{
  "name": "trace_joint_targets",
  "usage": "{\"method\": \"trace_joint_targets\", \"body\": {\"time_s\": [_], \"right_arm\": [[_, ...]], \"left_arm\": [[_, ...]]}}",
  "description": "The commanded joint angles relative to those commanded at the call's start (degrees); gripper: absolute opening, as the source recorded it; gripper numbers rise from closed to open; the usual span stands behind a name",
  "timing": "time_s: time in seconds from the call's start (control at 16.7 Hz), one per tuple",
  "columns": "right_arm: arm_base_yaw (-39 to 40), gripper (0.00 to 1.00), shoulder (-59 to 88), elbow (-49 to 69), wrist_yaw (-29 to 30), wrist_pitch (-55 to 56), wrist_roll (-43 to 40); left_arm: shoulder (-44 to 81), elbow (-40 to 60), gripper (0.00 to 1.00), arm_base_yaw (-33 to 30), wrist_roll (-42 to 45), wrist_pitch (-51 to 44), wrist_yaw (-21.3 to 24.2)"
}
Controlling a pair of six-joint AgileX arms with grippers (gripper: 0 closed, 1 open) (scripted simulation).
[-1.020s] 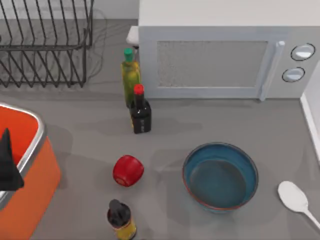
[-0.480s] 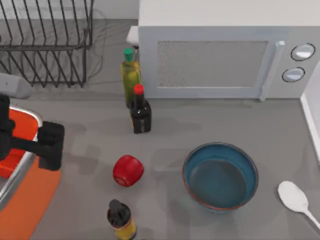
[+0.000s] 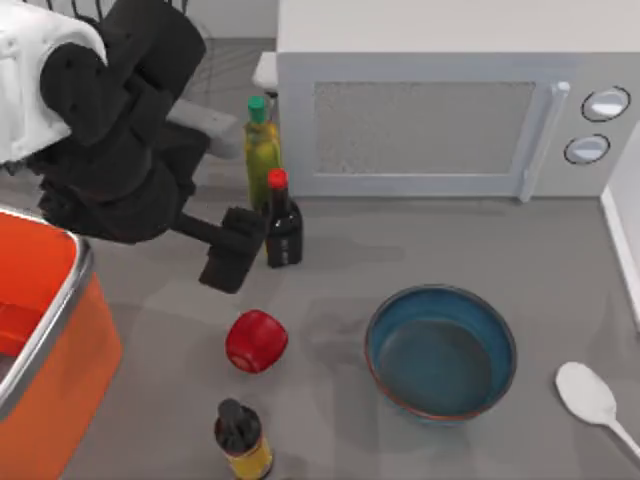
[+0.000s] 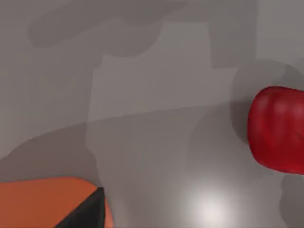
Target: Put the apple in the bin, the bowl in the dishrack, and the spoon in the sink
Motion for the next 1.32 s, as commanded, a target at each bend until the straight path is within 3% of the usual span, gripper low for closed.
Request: {"method": "trace_joint_targets", "body": {"time_s": [0.3, 0.78, 1.32], "right_arm": [[0.00, 1.00, 0.00, 0.00, 0.00, 0.00, 0.00], [0.00, 1.00, 0.00, 0.00, 0.00, 0.00, 0.00], [0.00, 1.00, 0.00, 0.00, 0.00, 0.00, 0.00]], "left_arm": [[15.18, 10.83, 1.00, -4.61, -0.09, -8.34, 0.42], [16.81, 12.04, 1.00, -4.90, -0.06, -9.45, 0.15], [19.20, 0.57, 1.00, -6.82, -1.59, 4.25, 0.52]]}}
